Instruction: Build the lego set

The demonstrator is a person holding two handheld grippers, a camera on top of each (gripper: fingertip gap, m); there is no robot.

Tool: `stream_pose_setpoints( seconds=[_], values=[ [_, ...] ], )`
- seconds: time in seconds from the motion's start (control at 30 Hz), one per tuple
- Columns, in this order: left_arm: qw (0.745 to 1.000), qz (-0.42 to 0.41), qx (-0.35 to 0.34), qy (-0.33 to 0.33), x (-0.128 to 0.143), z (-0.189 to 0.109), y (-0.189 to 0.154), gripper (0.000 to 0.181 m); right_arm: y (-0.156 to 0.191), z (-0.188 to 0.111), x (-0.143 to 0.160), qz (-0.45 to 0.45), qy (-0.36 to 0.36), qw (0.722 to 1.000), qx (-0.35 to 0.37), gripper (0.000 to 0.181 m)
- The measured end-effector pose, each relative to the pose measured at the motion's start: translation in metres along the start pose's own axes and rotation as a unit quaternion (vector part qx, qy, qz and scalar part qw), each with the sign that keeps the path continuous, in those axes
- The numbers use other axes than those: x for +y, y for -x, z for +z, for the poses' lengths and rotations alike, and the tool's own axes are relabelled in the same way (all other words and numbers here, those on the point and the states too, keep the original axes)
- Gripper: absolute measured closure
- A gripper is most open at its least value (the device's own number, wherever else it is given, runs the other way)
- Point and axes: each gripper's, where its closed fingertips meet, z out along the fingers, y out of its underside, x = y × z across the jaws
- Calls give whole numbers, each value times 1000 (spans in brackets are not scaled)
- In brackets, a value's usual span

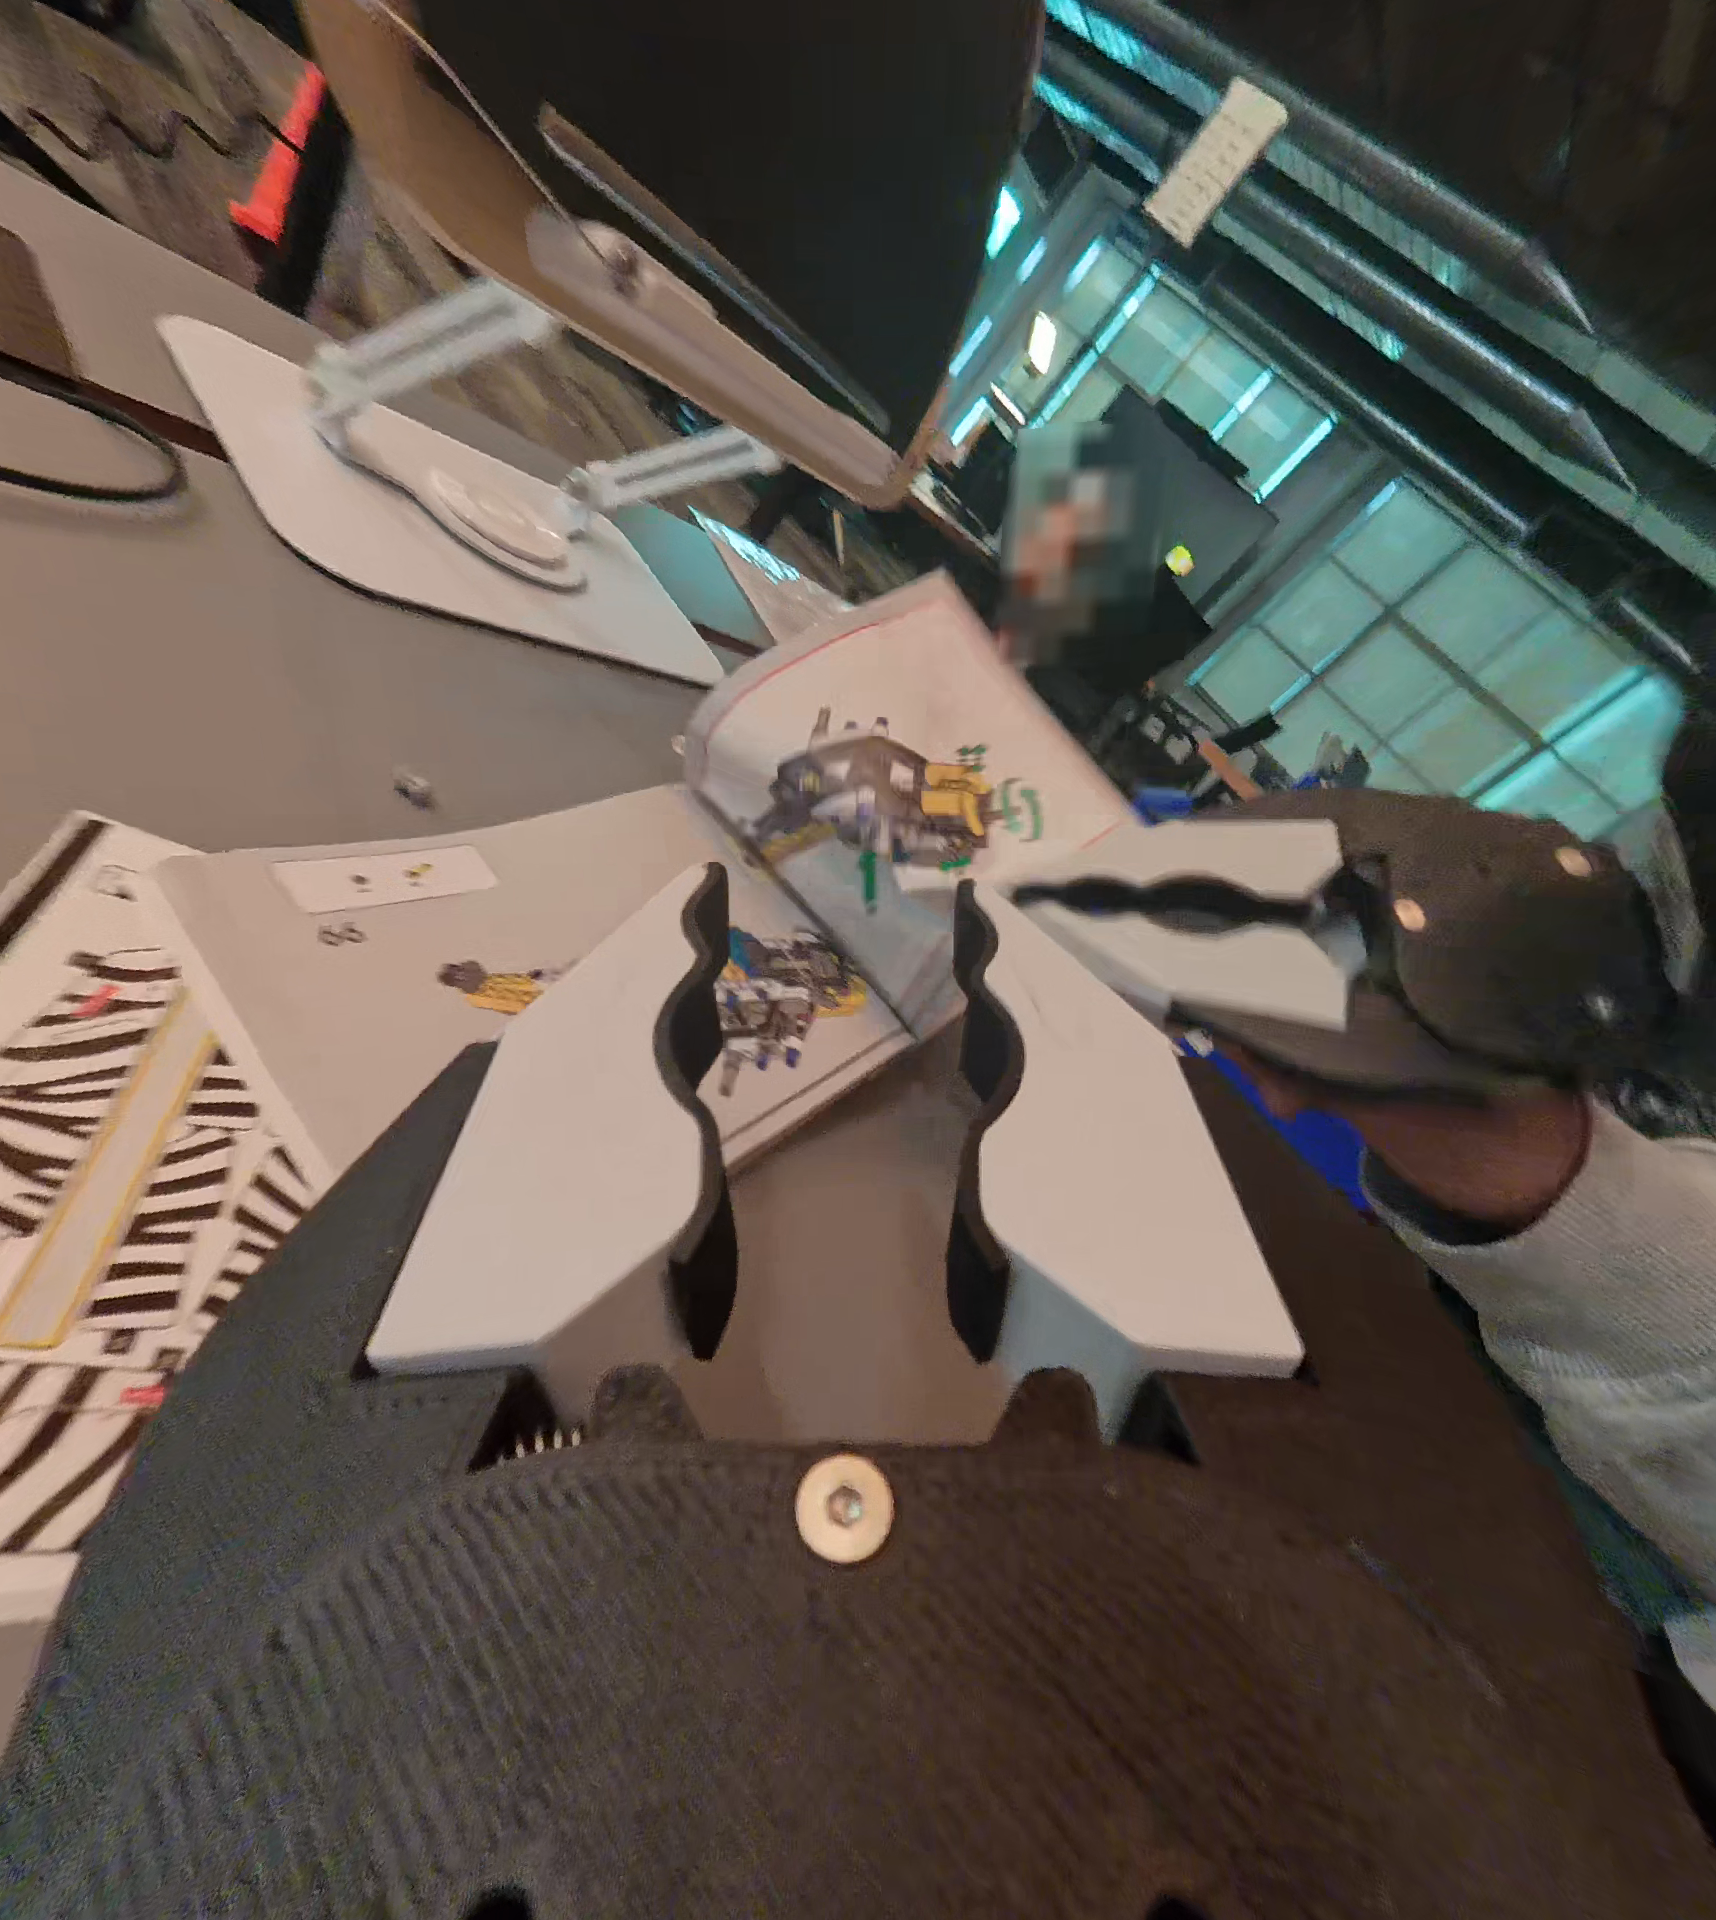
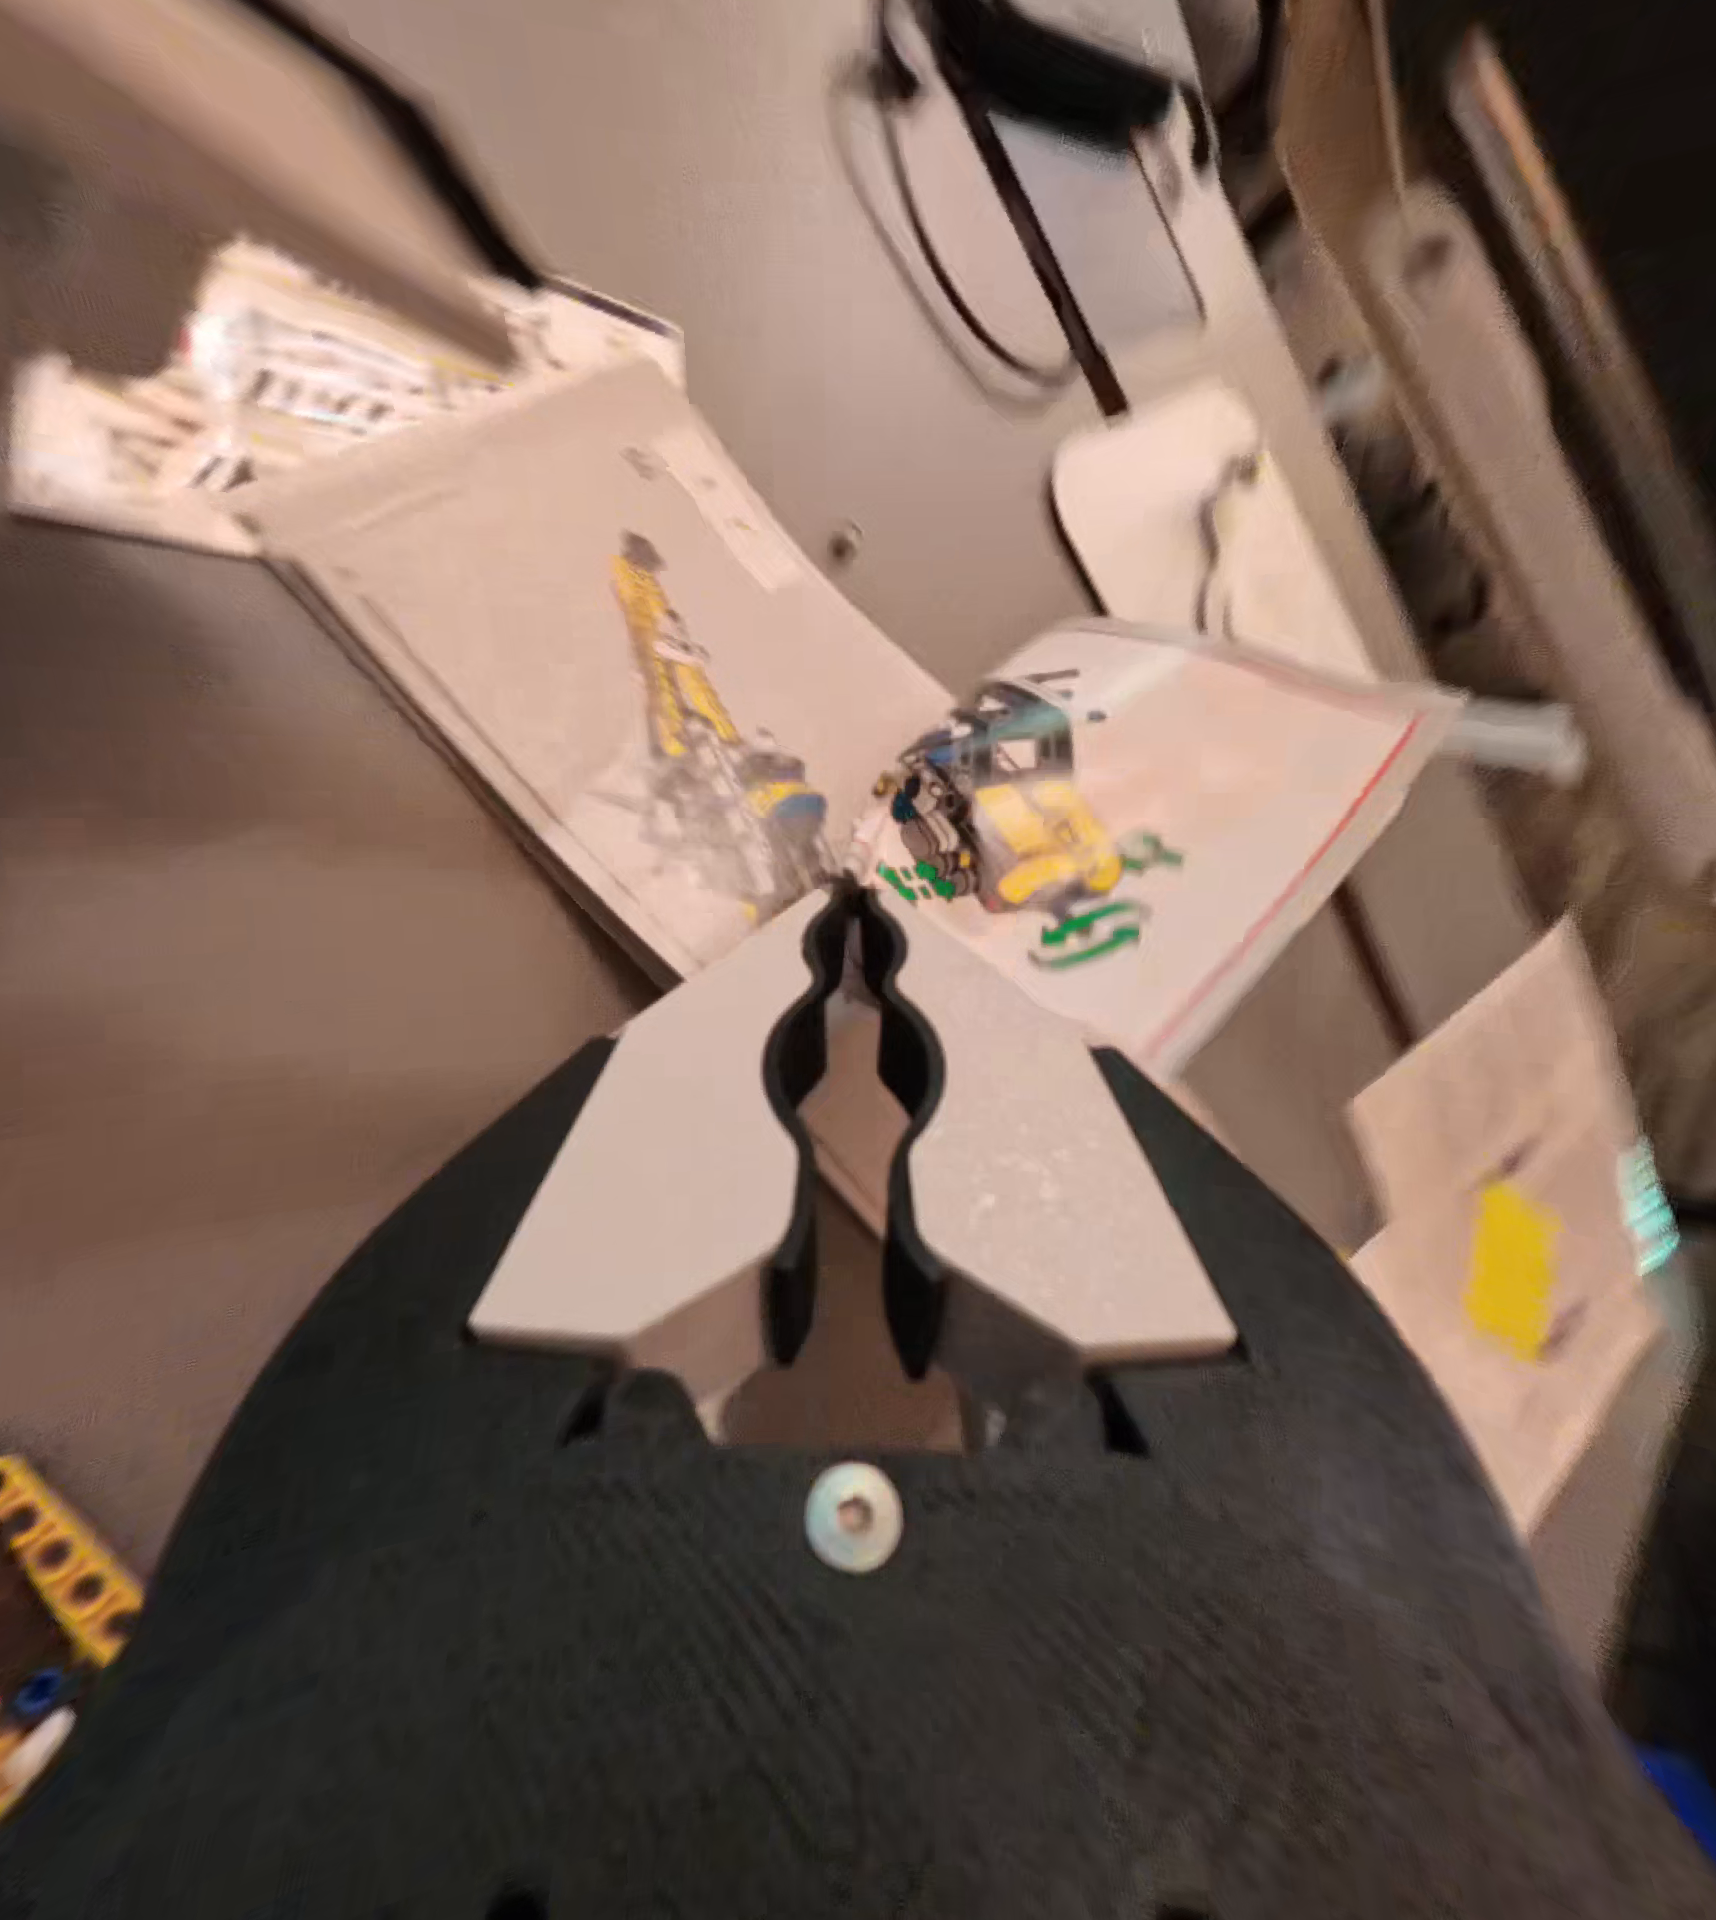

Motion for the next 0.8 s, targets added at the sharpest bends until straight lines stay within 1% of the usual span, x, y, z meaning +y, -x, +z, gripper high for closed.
stream_pose_setpoints(
  seconds=[0.03, 0.07, 0.1, 0.17, 0.27, 0.37, 0.5, 0.6, 0.63, 0.7, 0.73, 0.8],
  values=[
    [1000, -4, -5, -12, -6, -4, 5, 139, 9, 2, -7, -53, -3, 999, 7, 181],
    [1000, -11, -8, -20, -11, -7, 10, 138, 20, 8, -7, -96, 14, 995, 6, 181],
    [1000, -18, -10, -19, -13, -9, 15, 136, 31, 14, -5, -130, 32, 991, -2, 181],
    [999, -33, -19, -2, -10, -10, 24, 129, 46, 26, -8, -192, 33, 981, 2, 181],
    [999, -44, -25, 13, -6, -10, 31, 127, 61, 41, -4, -270, 55, 961, -2, 181],
    [998, -50, -25, 18, -4, -8, 33, 128, 70, 47, -3, -317, 73, 945, -10, 176],
    [998, -55, -24, 32, 2, -5, 35, 128, 89, 41, -5, -344, 64, 935, -57, 158],
    [997, -61, -20, 47, 9, -6, 37, 128, 105, 27, -2, -363, 48, 926, -89, 153],
    [996, -66, -20, 50, 10, -7, 39, 128, 109, 20, -2, -360, 37, 927, -98, 152],
    [996, -78, -25, 45, 7, -11, 44, 128, 114, -1, -7, -328, -4, 938, -112, 157],
    [995, -83, -27, 39, 4, -12, 47, 128, 111, -11, -11, -301, -28, 947, -112, 159],
    [995, -88, -34, 26, -2, -15, 52, 129, 88, -25, -19, -233, -65, 966, -94, 162]
  ],
)
